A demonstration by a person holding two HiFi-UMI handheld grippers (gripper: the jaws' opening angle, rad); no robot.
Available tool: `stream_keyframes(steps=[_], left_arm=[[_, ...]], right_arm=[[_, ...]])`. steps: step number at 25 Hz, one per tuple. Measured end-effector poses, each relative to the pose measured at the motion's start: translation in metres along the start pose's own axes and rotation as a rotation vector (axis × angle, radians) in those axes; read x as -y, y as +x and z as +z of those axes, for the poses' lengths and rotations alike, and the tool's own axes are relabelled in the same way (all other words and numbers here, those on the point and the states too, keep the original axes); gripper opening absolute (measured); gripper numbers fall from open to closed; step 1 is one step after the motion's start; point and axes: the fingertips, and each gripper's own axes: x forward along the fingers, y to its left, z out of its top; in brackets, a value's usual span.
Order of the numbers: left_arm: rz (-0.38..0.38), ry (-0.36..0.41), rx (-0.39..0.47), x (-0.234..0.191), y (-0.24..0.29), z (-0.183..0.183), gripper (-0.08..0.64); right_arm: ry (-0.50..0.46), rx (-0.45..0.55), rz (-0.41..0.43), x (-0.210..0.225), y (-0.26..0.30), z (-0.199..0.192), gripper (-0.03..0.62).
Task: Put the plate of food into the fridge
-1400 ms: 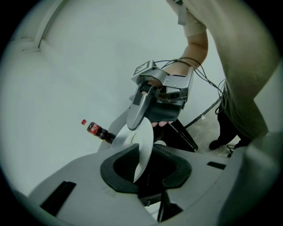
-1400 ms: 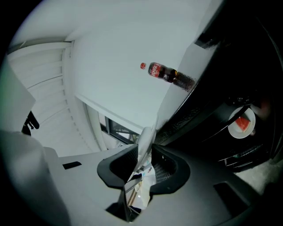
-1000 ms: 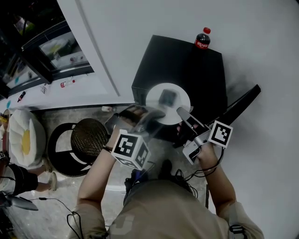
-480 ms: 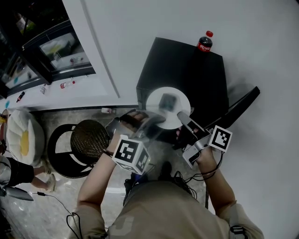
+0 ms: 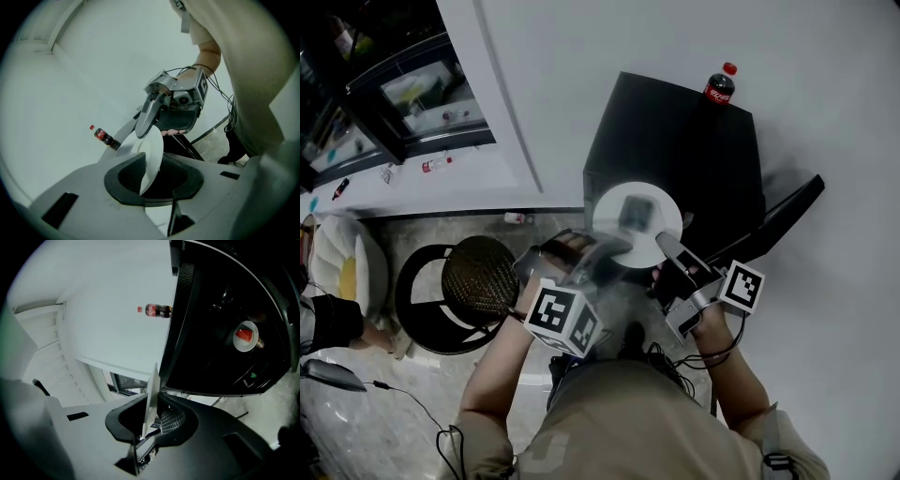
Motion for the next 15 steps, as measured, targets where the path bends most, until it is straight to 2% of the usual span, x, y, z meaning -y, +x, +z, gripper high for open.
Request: stream_keyframes(steps=[4, 9, 15], left_arm=[[-0.001, -0.013, -0.001, 0.005, -0.004, -0.002, 0.091], [-0.018, -0.036, 0.009, 0.025, -0.027, -0.008, 0.091], [-0.023, -0.072, 0.008, 0.03, -0.02, -0.01, 0.097]], right_arm=[[0.039, -0.003, 0.004, 0.004, -0.001, -0.007, 0.06], [0.089, 0.0, -0.003, 0.007, -0.006, -0.04, 0.06], [0.111, -0.001, 0.004, 0.016, -0.007, -0.04, 0.058]])
